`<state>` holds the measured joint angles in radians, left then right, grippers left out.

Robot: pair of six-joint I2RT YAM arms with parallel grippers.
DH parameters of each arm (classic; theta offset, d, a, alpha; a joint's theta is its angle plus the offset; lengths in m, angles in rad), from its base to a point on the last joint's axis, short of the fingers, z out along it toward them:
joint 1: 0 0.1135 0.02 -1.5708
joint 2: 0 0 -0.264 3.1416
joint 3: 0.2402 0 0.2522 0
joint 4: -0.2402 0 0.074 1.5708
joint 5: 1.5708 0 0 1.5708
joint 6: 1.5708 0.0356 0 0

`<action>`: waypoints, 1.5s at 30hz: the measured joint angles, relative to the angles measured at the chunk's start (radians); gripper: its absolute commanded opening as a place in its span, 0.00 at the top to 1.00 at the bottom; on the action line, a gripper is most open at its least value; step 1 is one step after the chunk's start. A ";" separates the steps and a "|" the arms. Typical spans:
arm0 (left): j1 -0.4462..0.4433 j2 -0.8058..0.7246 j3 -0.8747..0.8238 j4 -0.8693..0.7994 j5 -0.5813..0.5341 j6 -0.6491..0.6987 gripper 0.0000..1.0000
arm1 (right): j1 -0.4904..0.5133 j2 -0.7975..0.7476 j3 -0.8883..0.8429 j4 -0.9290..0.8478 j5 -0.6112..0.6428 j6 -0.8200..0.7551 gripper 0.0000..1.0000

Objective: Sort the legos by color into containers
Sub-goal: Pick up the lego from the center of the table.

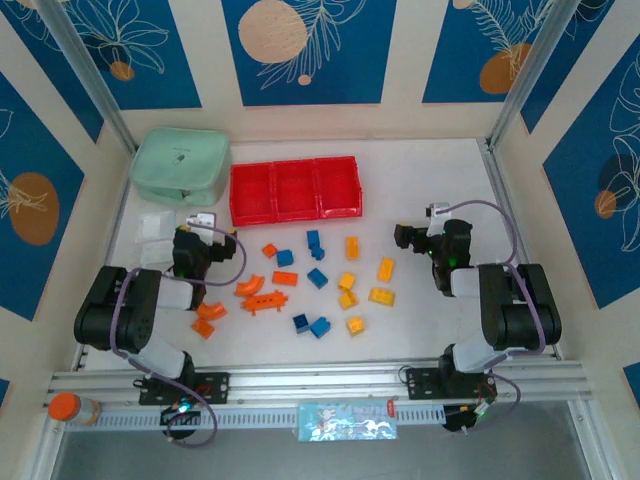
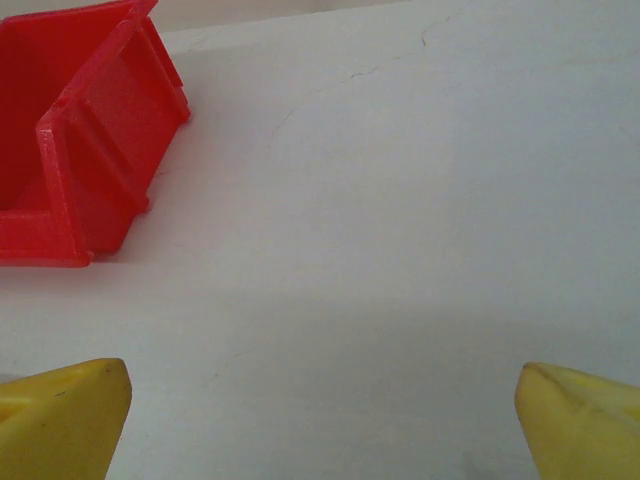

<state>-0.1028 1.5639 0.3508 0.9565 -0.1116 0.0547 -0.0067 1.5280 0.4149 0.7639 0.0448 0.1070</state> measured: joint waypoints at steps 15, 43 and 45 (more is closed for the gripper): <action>0.000 0.000 0.000 0.000 0.000 0.000 0.01 | 0.000 0.000 0.000 0.000 0.000 0.000 0.01; 0.000 -0.309 0.010 -0.228 -0.071 -0.048 0.01 | -0.003 -0.233 0.058 -0.225 0.008 0.032 0.01; 0.000 -0.385 0.027 -0.303 -0.080 -0.087 0.01 | -0.013 -0.298 0.082 -0.298 0.008 0.066 0.01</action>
<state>-0.1024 1.1793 0.3775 0.6533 -0.1913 -0.0319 -0.0196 1.2301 0.4969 0.4664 0.0525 0.1726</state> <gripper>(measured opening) 0.994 0.992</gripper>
